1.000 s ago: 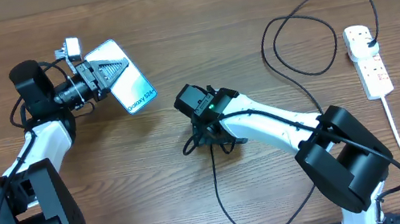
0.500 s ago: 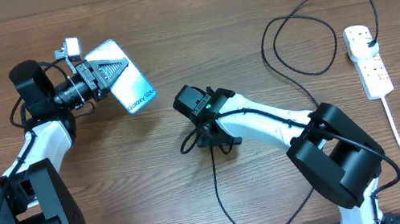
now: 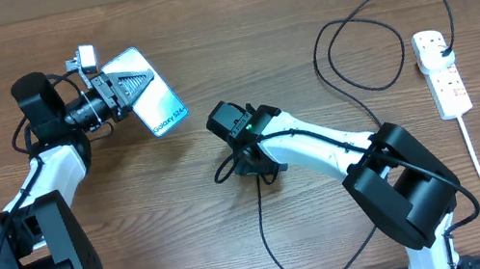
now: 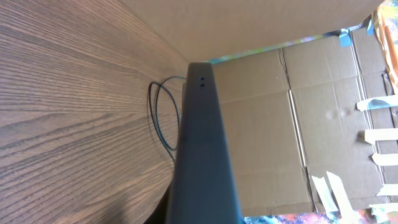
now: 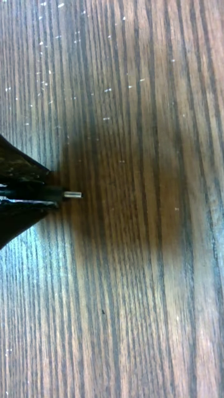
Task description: Plug charger to phone and switch on socket
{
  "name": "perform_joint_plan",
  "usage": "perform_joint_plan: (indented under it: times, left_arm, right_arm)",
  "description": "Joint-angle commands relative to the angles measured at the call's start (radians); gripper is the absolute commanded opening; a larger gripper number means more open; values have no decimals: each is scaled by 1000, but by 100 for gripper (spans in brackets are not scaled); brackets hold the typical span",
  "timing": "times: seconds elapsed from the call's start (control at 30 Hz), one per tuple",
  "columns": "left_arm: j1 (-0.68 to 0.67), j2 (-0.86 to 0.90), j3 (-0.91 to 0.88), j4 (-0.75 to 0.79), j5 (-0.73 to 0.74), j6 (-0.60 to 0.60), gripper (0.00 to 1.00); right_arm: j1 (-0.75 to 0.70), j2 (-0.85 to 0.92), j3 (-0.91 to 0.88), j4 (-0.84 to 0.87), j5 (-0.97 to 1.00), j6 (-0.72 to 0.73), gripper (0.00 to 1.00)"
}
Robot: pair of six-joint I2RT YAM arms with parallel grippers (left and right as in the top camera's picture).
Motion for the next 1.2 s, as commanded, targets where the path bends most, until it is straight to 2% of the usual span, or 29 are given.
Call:
perform_joint_plan:
  times: [0.0,0.2,0.47,0.67,0.8,0.83,0.87,0.9,1.0,1.1,1.17]
  left_arm:
    - [1,-5,3,8,20,-15,4]
    - [1,-5,3,4,22,-15,4]
    - [1,-5,3,4,50,-15,4]
    - [1,-5,3,5,84,-15,4]
    - [1,-5,3,7,87,-66,4]
    - [1,-5,3,11,88,-76,4]
    - [1,-5,3,13,88,-78,4]
    - [1,-5,3,13,88,-79,5]
    - [1,-5,3,21,82,-104,4]
    - [1,-5,3,192,79,-262,5]
    - [1,-5,3,296,75,-345,5]
  right_arm:
    - [-1,35,3,-5,-5,-1,10]
    - [-13,35,3,3,-10,0,4]
    - [-58,33,13,-16,-11,26,4]
    - [-158,21,125,-111,-71,-15,4]
    - [-268,6,192,-82,-363,-167,4]
    - [-293,4,194,-54,-471,-220,4]
    - [-340,4,193,-2,-687,-306,4]
    - [-370,5,192,27,-823,-348,4]
    - [-443,5,192,88,-1092,-423,4]
    - [-503,5,192,127,-1422,-623,4]
    - [-510,5,192,126,-1536,-711,4]
